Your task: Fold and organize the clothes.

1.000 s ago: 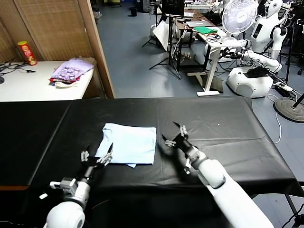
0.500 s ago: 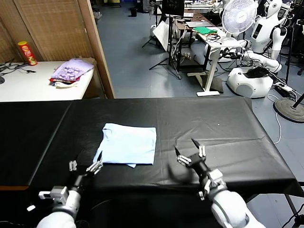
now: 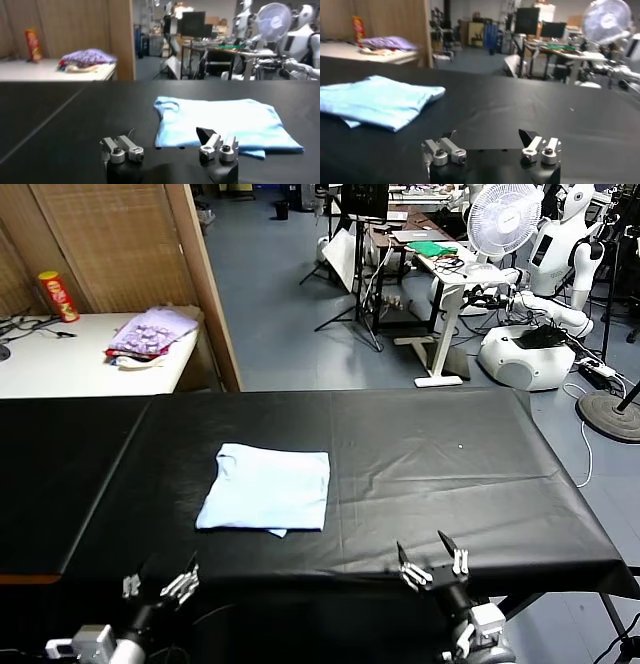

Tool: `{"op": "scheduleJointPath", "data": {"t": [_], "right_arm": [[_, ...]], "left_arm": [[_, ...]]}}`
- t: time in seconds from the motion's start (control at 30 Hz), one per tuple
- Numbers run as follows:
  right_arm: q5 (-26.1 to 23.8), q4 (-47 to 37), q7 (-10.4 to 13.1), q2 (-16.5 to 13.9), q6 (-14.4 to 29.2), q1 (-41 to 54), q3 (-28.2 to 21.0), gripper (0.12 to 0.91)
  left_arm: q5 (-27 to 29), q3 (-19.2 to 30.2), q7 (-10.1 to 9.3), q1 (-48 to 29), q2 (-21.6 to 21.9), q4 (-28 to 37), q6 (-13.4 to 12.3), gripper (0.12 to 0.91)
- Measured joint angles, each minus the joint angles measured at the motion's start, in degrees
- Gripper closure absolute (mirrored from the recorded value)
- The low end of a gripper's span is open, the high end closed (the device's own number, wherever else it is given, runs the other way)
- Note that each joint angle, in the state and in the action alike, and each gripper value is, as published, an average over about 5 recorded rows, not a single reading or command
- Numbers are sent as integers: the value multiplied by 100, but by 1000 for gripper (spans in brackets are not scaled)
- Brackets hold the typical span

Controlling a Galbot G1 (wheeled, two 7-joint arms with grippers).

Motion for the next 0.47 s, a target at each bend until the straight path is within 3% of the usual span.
{"op": "scheduleJointPath", "data": {"t": [0.13,0.47], "right_arm": [[0,134,14,17,-58,-177,51,227],[7,223,0,26,-75,-300,81,227]], "left_arm": [[-56,-63,-123,115,-11,-197,252,232],[-95,-113,-92,90,-4,-275,329,232]]}}
